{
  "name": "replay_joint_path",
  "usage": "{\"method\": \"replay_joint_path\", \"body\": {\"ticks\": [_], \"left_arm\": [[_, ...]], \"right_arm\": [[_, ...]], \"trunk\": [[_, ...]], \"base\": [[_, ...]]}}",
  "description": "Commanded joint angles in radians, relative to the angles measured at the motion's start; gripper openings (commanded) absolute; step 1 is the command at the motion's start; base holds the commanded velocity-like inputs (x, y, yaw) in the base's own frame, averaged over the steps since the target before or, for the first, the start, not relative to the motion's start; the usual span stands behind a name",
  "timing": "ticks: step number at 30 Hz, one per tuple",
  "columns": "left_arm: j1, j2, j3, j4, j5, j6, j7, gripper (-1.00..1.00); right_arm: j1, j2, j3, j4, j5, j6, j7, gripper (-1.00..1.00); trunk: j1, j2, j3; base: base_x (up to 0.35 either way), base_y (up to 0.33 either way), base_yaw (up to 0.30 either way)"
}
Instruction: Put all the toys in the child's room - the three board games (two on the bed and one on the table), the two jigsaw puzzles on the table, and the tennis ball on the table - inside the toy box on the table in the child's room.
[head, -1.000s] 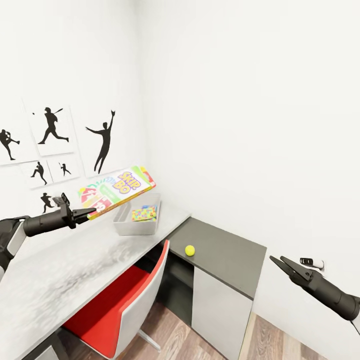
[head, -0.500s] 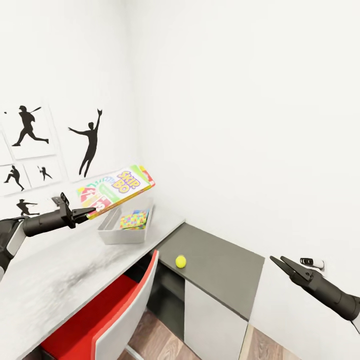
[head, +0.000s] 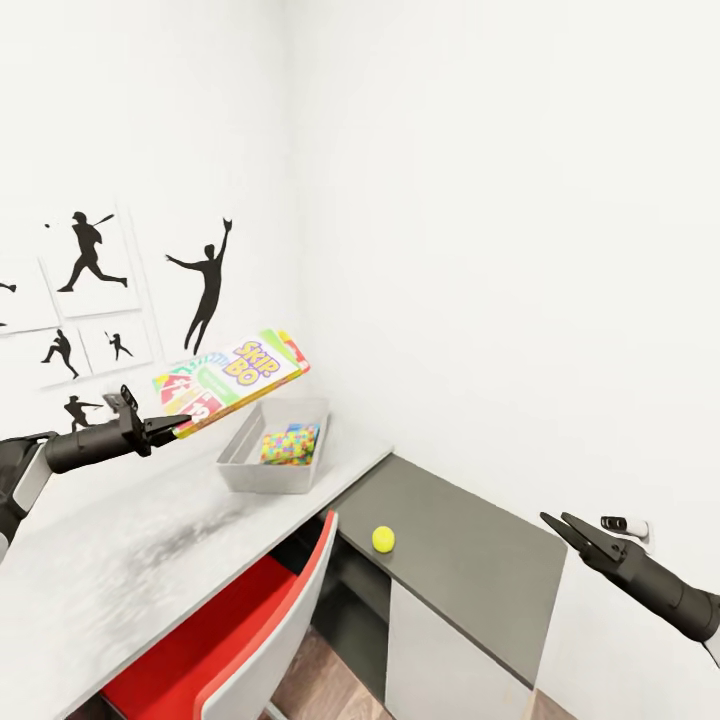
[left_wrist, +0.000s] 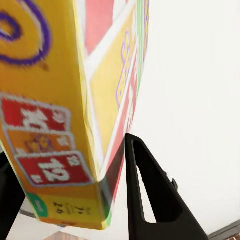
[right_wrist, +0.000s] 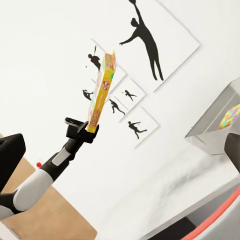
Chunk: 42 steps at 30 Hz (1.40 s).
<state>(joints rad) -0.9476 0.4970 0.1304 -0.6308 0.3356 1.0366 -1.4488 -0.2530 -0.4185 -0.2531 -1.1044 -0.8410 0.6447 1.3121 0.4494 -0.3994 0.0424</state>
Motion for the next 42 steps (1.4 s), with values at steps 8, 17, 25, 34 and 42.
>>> {"method": "replay_joint_path", "body": {"ticks": [8,17,25,34,42], "left_arm": [[0.0,0.001,0.0,0.0,0.003,0.011,-0.002,-1.0],[0.0,0.002,0.001,0.0,0.003,0.011,-0.003,-1.0],[0.001,0.003,0.001,0.0,0.003,0.011,-0.004,-1.0],[0.001,0.003,0.001,0.0,0.003,0.011,-0.005,-1.0],[0.001,0.003,0.001,0.0,0.003,0.011,-0.005,-1.0]], "right_arm": [[0.0,-0.001,0.0,0.001,-0.004,0.009,0.001,1.0],[0.0,-0.002,0.0,0.001,-0.004,0.01,0.002,1.0],[0.0,-0.001,0.0,0.001,-0.004,0.01,0.002,1.0],[0.0,-0.002,0.0,0.001,-0.004,0.009,0.002,1.0],[0.0,-0.001,0.0,0.001,-0.004,0.009,0.002,1.0]], "trunk": [[0.001,-0.001,0.0],[0.001,-0.001,0.0],[0.001,-0.001,0.0],[0.001,-0.001,0.0],[0.001,-0.001,0.0]], "base": [[0.22,0.001,0.02],[0.233,0.035,0.001],[0.233,0.041,0.0],[0.25,0.004,0.0],[0.108,0.0,0.0]]}}
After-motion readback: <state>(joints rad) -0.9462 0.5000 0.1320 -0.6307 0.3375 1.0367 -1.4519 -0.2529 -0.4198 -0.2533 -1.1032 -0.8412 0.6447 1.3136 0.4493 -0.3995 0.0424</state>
